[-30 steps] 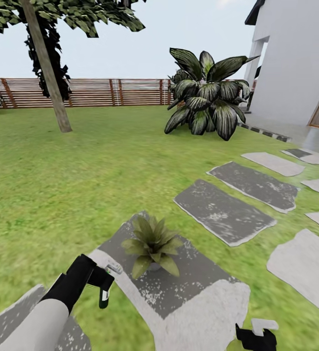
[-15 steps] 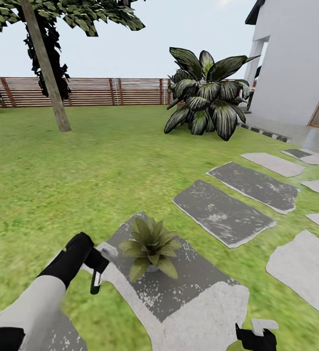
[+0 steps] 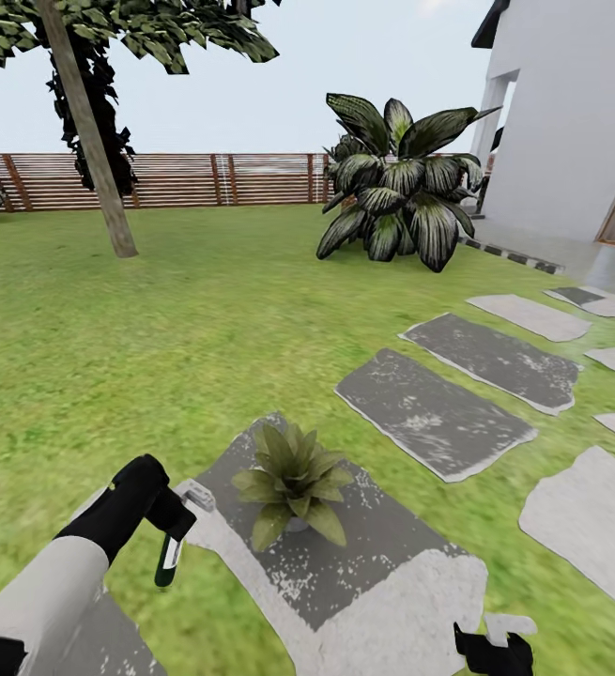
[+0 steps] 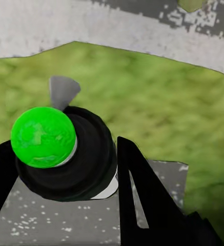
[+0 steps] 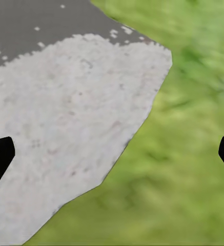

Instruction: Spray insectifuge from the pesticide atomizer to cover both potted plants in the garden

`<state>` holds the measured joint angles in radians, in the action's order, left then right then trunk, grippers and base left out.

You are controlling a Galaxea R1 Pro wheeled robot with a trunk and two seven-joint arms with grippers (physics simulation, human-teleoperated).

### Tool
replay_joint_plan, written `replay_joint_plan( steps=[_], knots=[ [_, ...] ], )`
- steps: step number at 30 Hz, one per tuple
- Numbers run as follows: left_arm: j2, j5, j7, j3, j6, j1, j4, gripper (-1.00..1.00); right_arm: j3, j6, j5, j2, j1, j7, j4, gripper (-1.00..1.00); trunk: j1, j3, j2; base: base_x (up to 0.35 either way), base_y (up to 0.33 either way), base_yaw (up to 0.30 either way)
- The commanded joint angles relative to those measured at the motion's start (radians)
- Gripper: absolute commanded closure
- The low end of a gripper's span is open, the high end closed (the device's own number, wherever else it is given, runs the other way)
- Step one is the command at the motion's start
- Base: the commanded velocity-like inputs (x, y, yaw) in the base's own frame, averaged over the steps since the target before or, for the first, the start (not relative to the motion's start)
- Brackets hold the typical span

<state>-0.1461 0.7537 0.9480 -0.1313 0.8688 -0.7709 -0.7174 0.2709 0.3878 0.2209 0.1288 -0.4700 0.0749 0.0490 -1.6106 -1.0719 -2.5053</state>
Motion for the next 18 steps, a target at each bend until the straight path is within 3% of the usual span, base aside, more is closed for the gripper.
replay_joint_plan(
  steps=[1,6,10,11,14,18],
  knots=[
    [-0.001,0.010,0.009,-0.006,0.001,-0.001,-0.001,1.00,0.005,0.003,0.011,0.000,-0.001,0.005,-0.001,-1.00,0.000,-0.001,0.000,0.269,0.188,0.000],
    [-0.003,0.010,0.008,-0.008,0.000,0.000,0.002,1.00,0.005,0.003,0.011,0.000,-0.001,0.005,-0.002,-1.00,0.000,-0.001,0.000,0.269,0.191,0.000],
    [-0.001,0.006,0.009,-0.009,0.000,0.001,0.003,1.00,0.005,0.003,0.011,0.000,-0.001,0.006,-0.003,-1.00,0.000,-0.001,0.000,0.071,0.049,0.000],
    [0.011,0.005,0.009,-0.010,0.000,0.006,0.004,1.00,0.005,0.003,0.011,0.000,-0.001,0.006,-0.003,-1.00,0.000,-0.001,0.000,0.009,0.006,0.000],
    [0.025,0.007,0.007,-0.010,-0.002,0.036,0.004,1.00,0.005,0.003,0.011,0.000,-0.001,0.006,-0.003,-1.00,0.000,-0.001,0.000,0.003,0.002,0.000],
    [0.026,0.009,0.006,-0.011,-0.005,0.088,0.002,1.00,0.005,0.003,0.011,0.000,-0.001,0.006,-0.003,-1.00,0.000,-0.001,0.000,0.000,0.000,0.000]
  ],
)
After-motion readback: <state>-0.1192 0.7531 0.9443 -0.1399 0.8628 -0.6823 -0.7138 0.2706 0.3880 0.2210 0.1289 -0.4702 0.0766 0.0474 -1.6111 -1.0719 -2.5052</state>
